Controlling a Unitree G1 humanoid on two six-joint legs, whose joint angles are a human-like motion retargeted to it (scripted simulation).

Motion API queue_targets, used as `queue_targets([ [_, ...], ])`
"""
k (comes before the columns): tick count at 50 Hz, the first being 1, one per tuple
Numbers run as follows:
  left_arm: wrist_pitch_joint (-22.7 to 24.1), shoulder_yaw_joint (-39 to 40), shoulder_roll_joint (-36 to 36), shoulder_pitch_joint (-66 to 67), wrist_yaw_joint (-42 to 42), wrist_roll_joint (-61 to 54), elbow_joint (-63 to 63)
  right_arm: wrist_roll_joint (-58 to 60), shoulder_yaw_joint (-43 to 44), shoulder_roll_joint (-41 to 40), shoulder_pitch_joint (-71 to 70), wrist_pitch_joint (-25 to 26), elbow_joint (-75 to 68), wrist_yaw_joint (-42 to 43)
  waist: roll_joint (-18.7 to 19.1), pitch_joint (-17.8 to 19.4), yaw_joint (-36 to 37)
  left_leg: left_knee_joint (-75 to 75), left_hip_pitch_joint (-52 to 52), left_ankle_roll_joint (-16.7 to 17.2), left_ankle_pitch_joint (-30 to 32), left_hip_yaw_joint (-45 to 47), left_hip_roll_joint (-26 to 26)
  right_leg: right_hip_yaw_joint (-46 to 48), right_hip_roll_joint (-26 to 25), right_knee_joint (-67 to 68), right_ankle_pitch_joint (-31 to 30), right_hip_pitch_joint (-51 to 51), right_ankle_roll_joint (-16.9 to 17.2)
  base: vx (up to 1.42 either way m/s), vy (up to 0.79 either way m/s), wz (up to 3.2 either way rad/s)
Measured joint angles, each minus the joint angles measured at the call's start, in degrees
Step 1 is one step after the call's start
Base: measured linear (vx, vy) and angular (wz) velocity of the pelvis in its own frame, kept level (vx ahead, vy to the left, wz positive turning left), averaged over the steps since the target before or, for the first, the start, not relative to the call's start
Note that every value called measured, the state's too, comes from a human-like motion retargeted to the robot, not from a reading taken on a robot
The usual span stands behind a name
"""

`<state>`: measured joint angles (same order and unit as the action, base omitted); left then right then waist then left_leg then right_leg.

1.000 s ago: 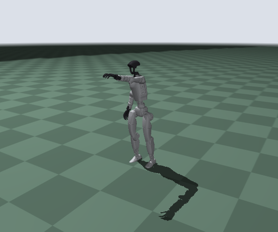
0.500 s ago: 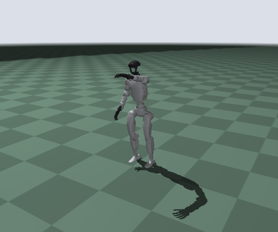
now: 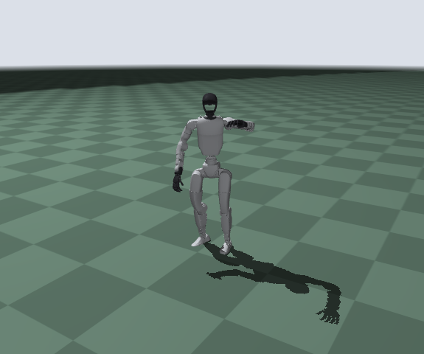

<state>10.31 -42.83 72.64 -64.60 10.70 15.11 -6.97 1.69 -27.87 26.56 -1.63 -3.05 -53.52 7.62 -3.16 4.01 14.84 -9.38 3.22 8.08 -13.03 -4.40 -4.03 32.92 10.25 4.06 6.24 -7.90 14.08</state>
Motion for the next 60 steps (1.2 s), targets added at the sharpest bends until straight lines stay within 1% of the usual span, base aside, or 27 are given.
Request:
queue_targets([
  [3, -0.5, 0.7, 0.2, -0.3, 1.3, 3.5, -0.8, 0.0, -3.3, -1.7, -4.8, -0.4, -2.9, 1.6, -0.5, 0.6, 1.6, 1.0, -1.3, 0.8, 0.8, -3.6, -0.2, 2.6, 1.2, 5.4, 1.9, 0.1, -1.9, 0.14, 0.08, 0.80],
  [5, -0.8, 0.9, 0.4, -0.5, 2.1, 5.6, -1.7, -0.3, -5.4, -3.4, -8.0, -0.9, -4.7, 2.8, -0.5, 1.1, 2.6, 1.4, -2.7, 1.1, 0.8, -5.8, 0.1, 3.7, 2.4, 11.6, 3.0, 0.8, -4.3, 0.17, 0.07, 0.71],
  [7, -1.1, 1.2, 0.8, -0.5, 2.9, 7.5, -2.8, -0.7, -7.3, -5.4, -11.1, -1.5, -6.2, 4.1, -0.4, 1.7, 3.4, 1.5, -4.4, 1.1, 0.5, -7.5, 1.0, 3.0, 3.9, 20.1, 3.5, 2.7, -7.6, 0.18, 0.05, 0.65],
  [10, -1.1, 1.7, 1.7, 0.1, 4.0, 10.1, -4.7, -1.1, -10.0, -9.0, -15.7, -2.6, -7.5, 5.7, -0.7, 2.8, 4.1, 1.6, -6.8, 0.7, 0.3, -9.9, 1.7, -2.8, 5.6, 34.6, 2.9, 8.4, -11.5, 0.18, 0.01, 0.67],
  [12, -1.2, 2.3, 2.3, 1.1, 4.5, 12.1, -5.8, -1.2, -11.5, -11.7, -18.2, -3.6, -7.6, 6.6, -1.5, 2.6, 3.8, 1.6, -7.4, 0.6, 0.5, -11.9, 1.9, -8.9, 4.7, 41.8, 1.7, 13.7, -12.1, 0.18, -0.05, 0.81],
  [14, -1.1, 3.0, 3.0, 2.3, 5.0, 13.5, -6.9, -0.6, -13.2, -14.1, -20.4, -4.6, -6.6, 7.3, -2.3, 2.1, 3.3, 1.7, -7.6, 0.5, 0.6, -13.8, 2.3, -13.9, 3.1, 45.9, 1.0, 18.4, -11.8, 0.19, -0.08, 0.84],
  [16, -1.1, 3.8, 3.7, 3.5, 5.4, 14.5, -7.9, 0.4, -14.7, -16.1, -22.4, -5.6, -4.6, 7.9, -2.9, 1.5, 2.7, 1.8, -7.5, 0.5, 0.6, -15.7, 3.1, -16.6, 2.0, 47.0, 0.5, 22.0, -11.7, 0.19, -0.11, 0.85],
  [19, -1.1, 4.9, 4.2, 4.6, 6.0, 15.2, -9.5, 2.8, -16.6, -17.9, -24.9, -6.6, -0.2, 8.1, -3.3, 1.0, 1.8, 2.1, -7.4, 0.7, 0.6, -18.6, 4.2, -18.0, 2.2, 43.9, -0.4, 25.4, -11.9, 0.20, -0.15, 0.92],
  [21, -1.1, 5.5, 4.3, 5.0, 6.7, 15.2, -10.6, 4.7, -17.4, -18.5, -26.1, -7.0, 3.2, 7.9, -3.5, 1.1, 1.1, 2.5, -7.5, 0.7, 0.4, -20.9, 4.9, -19.2, 2.6, 39.3, -1.7, 26.5, -11.2, 0.20, -0.18, 1.08],
  [24, -0.7, 6.0, 3.8, 5.3, 8.4, 14.7, -12.5, 7.6, -18.3, -18.7, -27.2, -7.3, 7.9, 7.5, -3.4, 2.3, 0.0, 3.0, -8.5, 0.6, 0.0, -25.0, 5.5, -24.4, 2.9, 30.1, -4.5, 26.1, -8.5, 0.21, -0.21, 1.27],
  [27, -0.4, 6.5, 2.7, 5.8, 10.1, 13.7, -14.1, 10.2, -19.0, -18.9, -27.5, -7.4, 10.9, 7.7, -3.7, 3.4, -1.1, 3.9, -9.5, 0.5, -0.2, -29.5, 5.7, -34.1, 3.2, 19.4, -6.7, 24.2, -5.0, 0.24, -0.27, 1.39],
  [30, 0.4, 7.4, 1.3, 6.4, 12.3, 13.3, -16.6, 12.8, -19.8, -18.6, -27.9, -7.8, 12.9, 7.5, -3.8, 5.5, -1.9, 4.2, -11.0, 0.0, -1.1, -33.6, 5.8, -42.1, 5.5, 11.5, -5.2, 21.4, -2.4, 0.24, -0.35, 1.31],
  [33, 0.7, 9.3, 0.5, 8.5, 13.8, 11.7, -18.3, 14.3, -19.6, -17.4, -27.9, -7.5, 14.2, 8.0, -2.8, 7.1, -2.3, 4.0, -11.4, 0.3, -1.6, -36.7, 6.7, -42.5, 8.6, 3.8, -3.3, 17.9, -1.1, 0.21, -0.42, 1.07],
  [35, 0.3, 11.4, 0.3, 11.2, 14.4, 12.2, -19.5, 15.0, -19.2, -17.0, -27.5, -8.0, 15.0, 7.9, -2.0, 7.5, -1.5, 3.4, -11.4, 0.4, -2.3, -36.7, 8.0, -35.2, 10.7, 4.6, 2.0, 18.2, -2.1, 0.21, -0.50, 0.55],
  [37, 0.5, 14.5, 0.3, 15.5, 14.7, 11.2, -20.1, 15.8, -18.1, -16.3, -26.7, -7.6, 15.5, 8.1, -1.8, 7.7, -1.7, 2.3, -10.6, 0.5, -1.8, -37.4, 8.1, -36.1, 10.7, 1.0, -1.6, 15.9, -0.5, 0.20, -0.57, 0.56],
  [40, 0.2, 21.0, 0.4, 24.4, 14.4, 11.0, -21.0, 16.4, -16.3, -15.8, -24.9, -7.3, 15.6, 8.5, -1.2, 7.9, -1.1, -0.8, -9.6, 1.0, -0.4, -36.3, 8.8, -32.9, 10.3, 0.1, -4.4, 14.4, -0.6, 0.20, -0.60, 0.22],
  [42, 1.1, 27.1, -0.4, 32.8, 14.1, 10.5, -21.5, 17.2, -14.9, -15.3, -22.7, -7.6, 15.8, 8.0, -0.6, 7.4, -1.4, -4.2, -8.5, -0.2, 0.1, -33.3, 9.0, -32.3, 9.6, 1.7, -5.7, 14.8, -0.6, 0.21, -0.56, 0.07],
  [43, 1.4, 31.7, -1.1, 39.2, 13.9, 10.8, -21.1, 18.0, -14.8, -15.3, -20.8, -7.7, 15.9, 8.0, -0.3, 6.7, -1.6, -6.4, -7.8, -0.4, 0.8, -30.9, 9.0, -32.0, 9.2, 4.1, -5.4, 15.7, -0.8, 0.20, -0.57, 0.08],
  [45, -0.1, 38.1, -2.8, 46.3, 12.4, 11.0, -21.6, 17.9, -13.7, -14.3, -20.7, -6.5, 14.9, 7.8, 0.8, 6.8, -2.7, -13.2, -3.9, 0.6, 3.4, -25.8, 9.0, -31.4, 7.4, 2.9, -7.2, 14.7, -1.6, 0.18, -0.57, 0.28],
  [48, -0.6, 44.3, -5.9, 54.5, 11.3, 10.7, -23.0, 19.0, -11.4, -13.0, -18.1, -6.0, 14.3, 6.8, 1.5, 6.3, -4.3, -20.8, 0.0, -1.5, 2.8, -13.7, 9.4, -30.1, 6.3, 4.1, -6.3, 14.0, -2.1, 0.18, -0.47, 0.35],
  [49, -0.8, 46.0, -6.9, 56.9, 10.8, 11.2, -23.5, 19.7, -10.7, -12.5, -17.2, -6.1, 14.0, 6.8, 1.7, 5.4, -4.8, -23.0, 1.7, -1.8, 2.1, -10.2, 9.1, -29.6, 5.9, 4.1, -6.3, 14.3, -2.1, 0.17, -0.42, 0.37],
  [50, -1.0, 47.6, -7.9, 59.3, 10.3, 11.8, -23.9, 20.4, -10.1, -11.9, -16.3, -6.3, 13.7, 6.9, 1.8, 4.1, -5.4, -25.0, 3.7, -1.9, 1.4, -6.9, 8.6, -29.1, 5.6, 4.0, -6.4, 14.8, -2.1, 0.18, -0.36, 0.33],
  [52, -0.5, 50.3, -9.7, 63.2, 9.9, 11.8, -24.5, 20.9, -9.1, -11.1, -14.8, -6.1, 13.1, 6.4, 2.6, 3.3, -6.0, -25.5, 3.9, -3.0, -2.1, -1.4, 7.1, -28.2, 4.7, 3.6, -5.7, 14.1, -1.5, 0.17, -0.32, 0.22],
  [53, -1.3, 51.1, -10.4, 64.2, 9.4, 12.0, -24.9, 20.6, -8.8, -11.0, -14.8, -5.3, 12.3, 6.1, 2.7, 3.6, -5.9, -25.1, 4.0, -2.3, -2.2, 0.2, 5.5, -27.9, 4.4, 3.2, -6.0, 13.5, -1.6, 0.14, -0.31, 0.13],
  [55, -1.1, 52.5, -11.4, 66.1, 9.1, 11.9, -25.4, 20.0, -7.8, -10.9, -14.4, -5.0, 11.3, 5.9, 3.4, 4.0, -5.8, -22.2, 3.0, -3.0, -4.1, 3.3, 2.9, -27.0, 3.3, 2.5, -5.5, 11.9, -1.1, 0.15, -0.27, 0.11],
  [57, -0.7, 53.2, -12.3, 67.9, 8.6, 13.2, -26.0, 20.4, -7.2, -11.0, -13.5, -5.8, 9.9, 6.7, 4.0, 2.3, -5.3, -17.7, 3.9, -3.0, -4.5, 4.3, 0.1, -26.4, 2.0, 2.1, -5.7, 12.2, -0.6, 0.14, -0.24, 0.09],
  [60, -1.0, 53.3, -12.7, 68.4, 8.2, 13.9, -26.7, 18.7, -7.0, -12.1, -13.5, -5.8, 7.2, 7.3, 4.4, 1.8, -3.6, -9.2, 3.8, -3.1, -3.8, 2.7, -3.2, -25.6, -0.4, 1.5, -5.5, 11.4, -0.5, 0.13, -0.24, 0.01],
])
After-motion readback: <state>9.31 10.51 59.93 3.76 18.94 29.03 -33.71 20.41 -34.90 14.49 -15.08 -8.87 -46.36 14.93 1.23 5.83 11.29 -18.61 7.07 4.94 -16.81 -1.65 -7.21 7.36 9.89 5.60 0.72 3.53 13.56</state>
